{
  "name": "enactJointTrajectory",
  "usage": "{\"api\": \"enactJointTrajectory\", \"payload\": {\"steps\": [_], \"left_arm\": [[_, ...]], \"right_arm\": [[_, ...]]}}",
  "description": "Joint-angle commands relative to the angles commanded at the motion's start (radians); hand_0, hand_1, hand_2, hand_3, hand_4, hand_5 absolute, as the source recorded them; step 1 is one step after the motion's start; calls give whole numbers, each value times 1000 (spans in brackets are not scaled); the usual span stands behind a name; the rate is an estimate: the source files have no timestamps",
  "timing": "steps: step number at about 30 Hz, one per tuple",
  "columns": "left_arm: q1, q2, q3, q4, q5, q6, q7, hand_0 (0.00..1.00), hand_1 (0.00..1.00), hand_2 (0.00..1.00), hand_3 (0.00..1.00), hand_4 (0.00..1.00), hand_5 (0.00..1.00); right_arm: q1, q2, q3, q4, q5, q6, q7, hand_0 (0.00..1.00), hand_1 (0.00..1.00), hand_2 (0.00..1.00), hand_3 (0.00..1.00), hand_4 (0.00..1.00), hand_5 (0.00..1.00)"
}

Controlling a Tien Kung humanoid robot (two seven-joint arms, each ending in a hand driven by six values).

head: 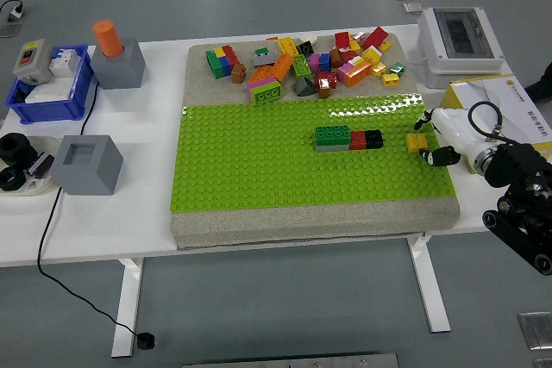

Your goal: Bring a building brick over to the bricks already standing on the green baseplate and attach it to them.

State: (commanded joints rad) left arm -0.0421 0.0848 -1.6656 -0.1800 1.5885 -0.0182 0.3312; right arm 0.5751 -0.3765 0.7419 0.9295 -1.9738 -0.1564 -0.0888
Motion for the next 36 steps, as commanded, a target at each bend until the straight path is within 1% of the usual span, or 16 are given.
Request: {"api": "enactJointTrajectory", "payload": {"steps": [19,20,25,26,31,32,36], "left_arm": [[2,-1,2,0,-2,1,0,782,777,722,466,998,818],[2,-1,2,0,-2,1,0,782,777,722,466,998,820],[1,1,3,0,-2,1,-1,782,777,722,466,998,820],[0,1,3,0,-2,1,-1,782,778,722,466,998,818],[-1,2,5,0,-5,2,-3,782,778,722,466,998,818],[-2,2,5,0,-6,2,-3,782,778,722,466,998,818],[-2,2,5,0,-7,2,-4,782,778,722,466,998,818]], "right_arm": [[8,3,-18,-15,23,-3,6,694,702,777,628,727,116],[9,3,-18,-15,25,-3,6,694,702,775,604,731,124],[10,3,-16,-17,30,-5,8,694,702,775,604,731,124],[10,3,-15,-18,30,-6,9,694,702,774,571,725,139],[11,4,-13,-19,32,-7,10,694,702,774,571,725,139],[11,4,-13,-19,33,-8,10,694,701,773,551,728,139],[11,4,-13,-20,35,-8,11,694,701,773,551,728,139]]}}
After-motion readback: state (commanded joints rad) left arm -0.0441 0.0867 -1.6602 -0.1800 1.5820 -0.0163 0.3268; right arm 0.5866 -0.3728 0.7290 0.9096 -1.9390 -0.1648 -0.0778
